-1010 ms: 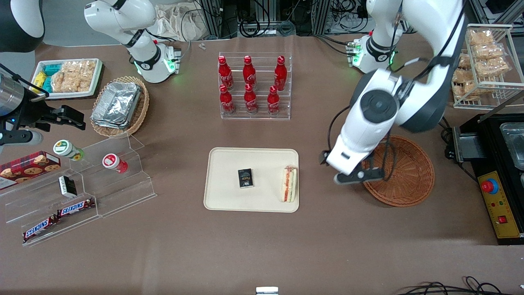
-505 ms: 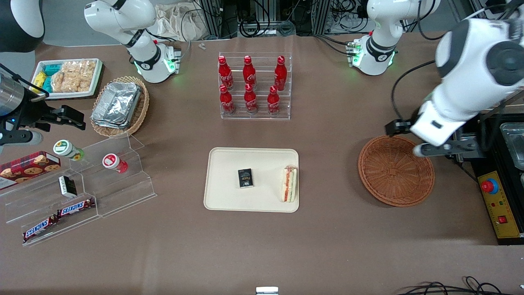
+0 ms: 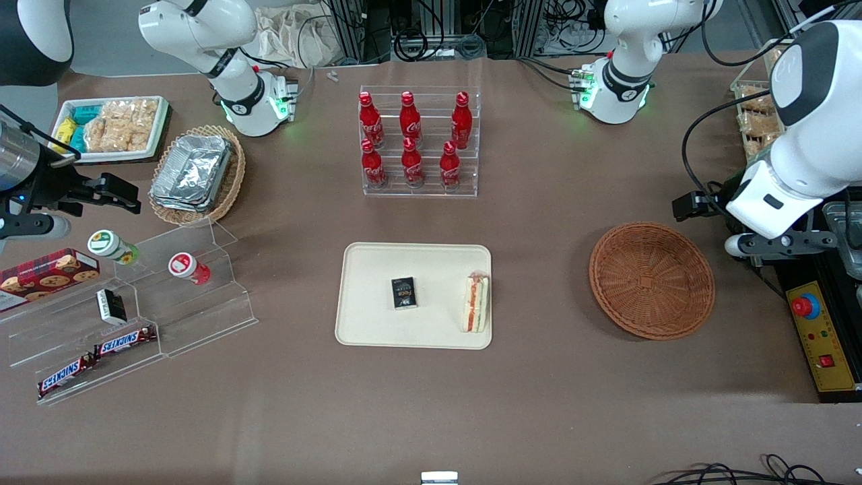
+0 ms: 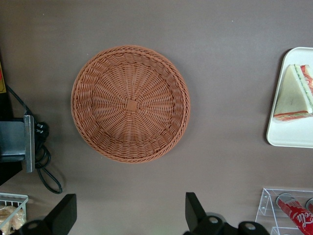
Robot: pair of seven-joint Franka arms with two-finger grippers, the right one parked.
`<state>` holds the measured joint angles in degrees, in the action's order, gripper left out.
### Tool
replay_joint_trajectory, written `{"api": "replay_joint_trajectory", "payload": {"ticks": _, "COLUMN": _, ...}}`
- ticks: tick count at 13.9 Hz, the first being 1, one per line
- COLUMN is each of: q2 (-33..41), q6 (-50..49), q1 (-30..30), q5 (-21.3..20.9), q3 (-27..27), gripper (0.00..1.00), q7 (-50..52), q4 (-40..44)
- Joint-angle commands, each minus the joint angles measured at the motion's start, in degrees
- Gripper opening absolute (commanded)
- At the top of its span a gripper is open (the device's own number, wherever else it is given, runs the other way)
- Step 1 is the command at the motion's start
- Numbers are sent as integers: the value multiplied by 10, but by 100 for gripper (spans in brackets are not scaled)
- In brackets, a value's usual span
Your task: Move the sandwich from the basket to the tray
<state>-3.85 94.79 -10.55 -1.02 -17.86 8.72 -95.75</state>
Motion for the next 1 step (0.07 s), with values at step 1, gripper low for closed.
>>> {"api": "replay_joint_trajectory", "payload": {"ticks": 1, "q2": -13, "q6": -14, "q1": -6, "q5": 1, "q3": -3, "gripper": 100, "q7": -9, "q4": 23}}
